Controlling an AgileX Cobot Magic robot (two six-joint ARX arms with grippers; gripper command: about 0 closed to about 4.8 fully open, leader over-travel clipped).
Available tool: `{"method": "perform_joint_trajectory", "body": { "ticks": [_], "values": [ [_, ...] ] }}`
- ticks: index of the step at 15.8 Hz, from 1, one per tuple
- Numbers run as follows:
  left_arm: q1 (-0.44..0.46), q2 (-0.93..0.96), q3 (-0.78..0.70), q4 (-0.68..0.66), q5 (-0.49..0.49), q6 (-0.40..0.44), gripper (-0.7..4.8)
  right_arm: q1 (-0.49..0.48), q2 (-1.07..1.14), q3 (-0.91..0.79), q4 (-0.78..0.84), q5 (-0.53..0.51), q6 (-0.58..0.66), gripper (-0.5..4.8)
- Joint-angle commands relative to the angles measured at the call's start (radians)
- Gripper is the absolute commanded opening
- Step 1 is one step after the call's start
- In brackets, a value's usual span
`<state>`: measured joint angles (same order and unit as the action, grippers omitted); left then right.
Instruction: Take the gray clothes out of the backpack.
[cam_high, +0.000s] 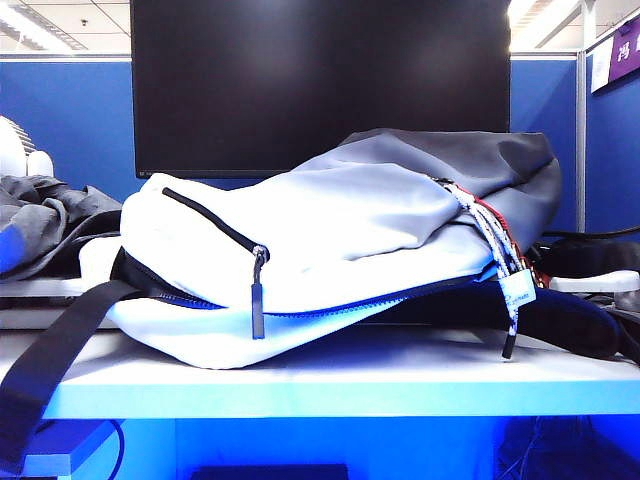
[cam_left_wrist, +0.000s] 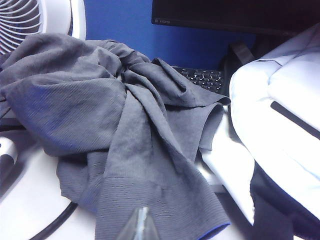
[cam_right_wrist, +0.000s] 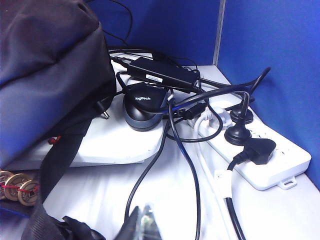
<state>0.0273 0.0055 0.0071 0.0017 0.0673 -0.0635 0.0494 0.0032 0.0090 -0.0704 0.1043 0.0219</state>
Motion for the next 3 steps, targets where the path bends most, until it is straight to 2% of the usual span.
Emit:
{"method": "perform_joint_trajectory", "body": {
  "ticks": [1, 3],
  "values": [
    [0.0, -0.002, 0.0, 0.007, 0.0, 0.004, -0.05, 0.001, -0.002, -0.002, 0.011, -0.002, 0.002, -0.06],
    [0.0, -0.002, 0.0, 0.007, 0.0, 0.004, -0.05, 0.001, -0.002, -0.002, 0.011, -0.002, 0.002, -0.06]
  ]
}}
